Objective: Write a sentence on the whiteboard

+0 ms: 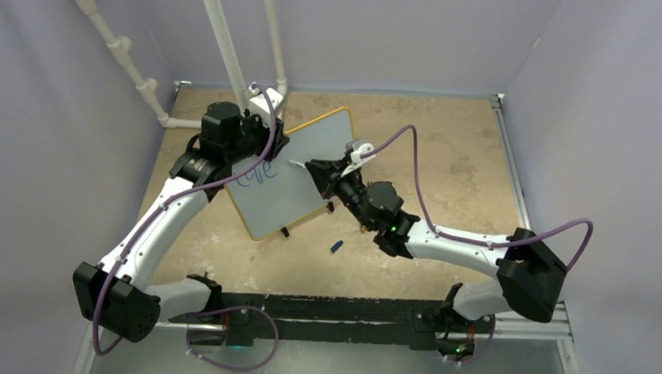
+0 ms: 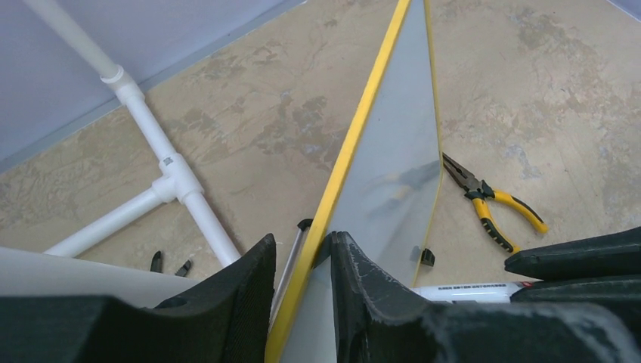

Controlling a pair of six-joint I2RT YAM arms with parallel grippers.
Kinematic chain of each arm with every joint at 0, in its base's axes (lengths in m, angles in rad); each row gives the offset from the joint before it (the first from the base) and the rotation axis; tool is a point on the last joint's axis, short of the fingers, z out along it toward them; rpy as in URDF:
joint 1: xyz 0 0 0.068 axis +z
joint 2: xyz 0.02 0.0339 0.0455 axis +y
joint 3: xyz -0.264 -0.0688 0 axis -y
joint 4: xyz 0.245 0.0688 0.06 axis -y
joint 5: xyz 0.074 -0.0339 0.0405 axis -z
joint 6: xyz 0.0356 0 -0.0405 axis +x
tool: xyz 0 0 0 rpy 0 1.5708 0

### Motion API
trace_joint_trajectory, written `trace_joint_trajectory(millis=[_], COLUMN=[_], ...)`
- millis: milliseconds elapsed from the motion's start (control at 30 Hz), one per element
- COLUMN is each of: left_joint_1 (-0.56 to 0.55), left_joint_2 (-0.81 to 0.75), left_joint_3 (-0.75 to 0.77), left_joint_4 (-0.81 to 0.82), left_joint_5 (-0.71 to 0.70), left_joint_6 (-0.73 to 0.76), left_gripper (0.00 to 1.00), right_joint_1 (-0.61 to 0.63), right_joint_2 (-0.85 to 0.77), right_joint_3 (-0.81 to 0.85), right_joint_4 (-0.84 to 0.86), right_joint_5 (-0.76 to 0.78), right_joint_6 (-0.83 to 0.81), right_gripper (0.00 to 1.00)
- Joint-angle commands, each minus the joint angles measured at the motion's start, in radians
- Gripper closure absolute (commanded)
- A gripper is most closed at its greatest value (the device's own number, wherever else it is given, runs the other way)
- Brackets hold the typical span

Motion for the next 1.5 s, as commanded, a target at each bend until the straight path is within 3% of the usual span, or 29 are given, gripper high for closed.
trace_joint_trajectory(millis=[0,600,1467], left_joint_1=[0.007,0.008,0.015], left_joint_2=[-0.007,-0.019,-0.02], left_joint_3=[-0.012,-0.04,-0.046], left_joint_4=[0.026,0.036,0.04], left_joint_5=[0.017,0.054,0.06], left_joint_6=[0.011,0.059,0.075], left_gripper=[0.72,1.0,1.0], right_joint_1=[-0.003,-0.003,-0.002], right_joint_2=[0.008,0.044,0.033], right_joint_3=[0.018,0.034,-0.022], right_joint_4=[0.059,0.075,0.047], right_joint_5=[0.048,0.051,-0.019], right_joint_6=[0.003,-0.014,-0.046], right_gripper=[1.0,1.0,1.0])
